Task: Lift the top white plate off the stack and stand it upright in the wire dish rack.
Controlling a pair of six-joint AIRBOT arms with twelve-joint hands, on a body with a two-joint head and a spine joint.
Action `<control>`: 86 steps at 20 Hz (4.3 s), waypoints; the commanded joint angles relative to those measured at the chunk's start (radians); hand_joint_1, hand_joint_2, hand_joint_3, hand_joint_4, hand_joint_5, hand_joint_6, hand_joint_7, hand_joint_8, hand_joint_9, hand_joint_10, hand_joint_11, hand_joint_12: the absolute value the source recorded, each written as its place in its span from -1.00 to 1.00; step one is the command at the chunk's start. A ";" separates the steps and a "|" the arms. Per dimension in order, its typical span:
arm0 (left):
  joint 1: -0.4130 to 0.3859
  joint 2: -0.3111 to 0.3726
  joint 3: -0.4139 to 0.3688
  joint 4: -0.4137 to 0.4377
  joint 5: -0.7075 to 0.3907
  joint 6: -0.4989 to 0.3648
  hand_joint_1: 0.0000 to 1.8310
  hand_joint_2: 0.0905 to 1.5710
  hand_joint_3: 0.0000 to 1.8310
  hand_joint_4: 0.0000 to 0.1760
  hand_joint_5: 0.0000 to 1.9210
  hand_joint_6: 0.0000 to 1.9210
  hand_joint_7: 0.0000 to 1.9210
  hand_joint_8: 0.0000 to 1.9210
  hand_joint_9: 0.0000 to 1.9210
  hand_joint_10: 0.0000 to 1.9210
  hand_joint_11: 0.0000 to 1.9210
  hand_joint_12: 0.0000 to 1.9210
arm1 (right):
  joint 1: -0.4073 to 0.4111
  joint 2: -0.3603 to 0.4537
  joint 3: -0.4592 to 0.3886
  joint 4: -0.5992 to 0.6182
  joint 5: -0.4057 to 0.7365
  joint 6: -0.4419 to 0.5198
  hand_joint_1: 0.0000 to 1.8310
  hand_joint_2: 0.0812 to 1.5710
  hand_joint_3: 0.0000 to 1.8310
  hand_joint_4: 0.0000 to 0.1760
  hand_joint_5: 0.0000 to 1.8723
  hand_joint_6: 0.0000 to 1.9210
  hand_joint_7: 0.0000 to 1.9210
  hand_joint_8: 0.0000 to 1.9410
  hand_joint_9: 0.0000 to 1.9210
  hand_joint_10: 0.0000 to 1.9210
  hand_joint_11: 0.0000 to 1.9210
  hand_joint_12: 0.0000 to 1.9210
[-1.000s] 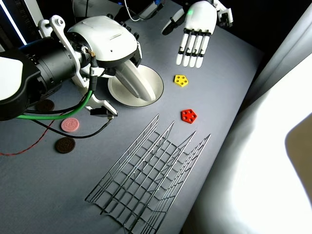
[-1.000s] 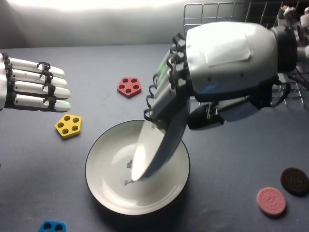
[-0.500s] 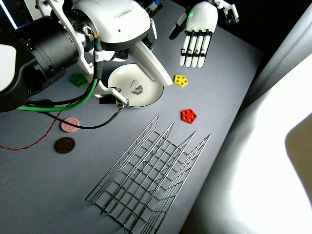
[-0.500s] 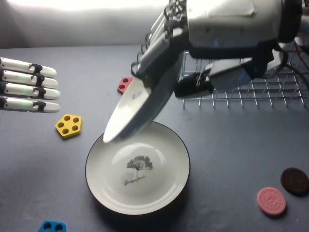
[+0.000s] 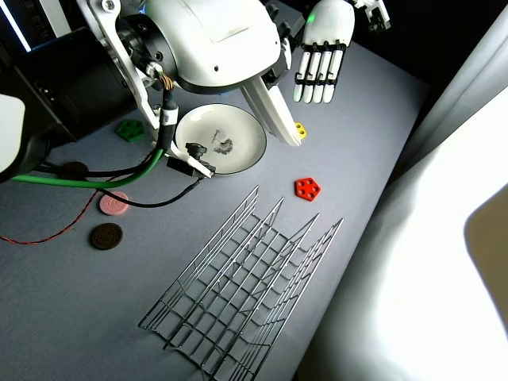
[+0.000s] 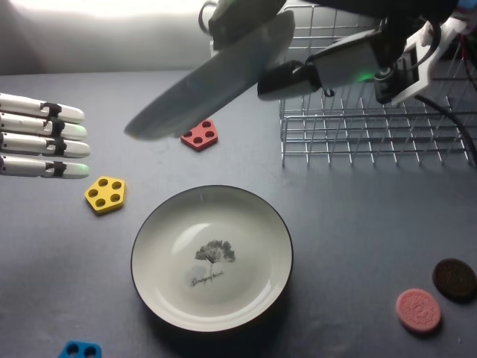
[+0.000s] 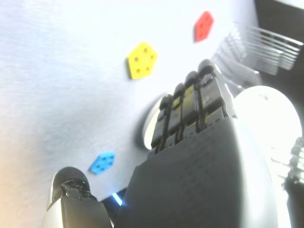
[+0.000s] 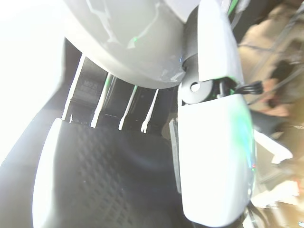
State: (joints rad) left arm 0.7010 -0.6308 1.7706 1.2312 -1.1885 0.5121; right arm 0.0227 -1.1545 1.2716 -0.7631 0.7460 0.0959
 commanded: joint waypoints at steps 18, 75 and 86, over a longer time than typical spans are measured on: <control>-0.025 0.030 0.002 -0.019 -0.046 0.036 -0.88 0.01 -1.00 -1.00 -0.99 -1.00 -0.98 -0.99 -0.98 -0.99 -0.94 -0.97 | -0.024 0.022 -0.018 0.542 -0.050 0.006 0.63 0.33 -1.00 -1.00 -0.04 0.16 0.07 -0.30 0.10 -0.19 0.01 0.41; -0.027 0.027 0.030 -0.025 -0.079 0.042 -0.89 0.02 -1.00 -1.00 -1.00 -1.00 -1.00 -1.00 -1.00 -1.00 -0.98 -0.99 | -0.135 0.043 0.175 0.622 -0.082 0.297 0.63 0.33 -1.00 -1.00 -0.08 0.20 0.06 -0.29 0.12 -0.23 0.04 0.36; -0.025 0.028 0.031 -0.034 -0.089 0.042 -0.88 0.01 -1.00 -1.00 -1.00 -1.00 -1.00 -1.00 -1.00 -1.00 -0.99 -0.99 | -0.188 0.043 0.211 0.597 -0.029 0.301 0.63 0.34 -1.00 -1.00 -0.06 0.19 0.04 -0.26 0.08 -0.17 0.02 0.40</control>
State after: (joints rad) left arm 0.6968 -0.6109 1.7973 1.2747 -1.2263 0.5495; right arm -0.1749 -1.1282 1.4765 -0.2138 0.5739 0.3695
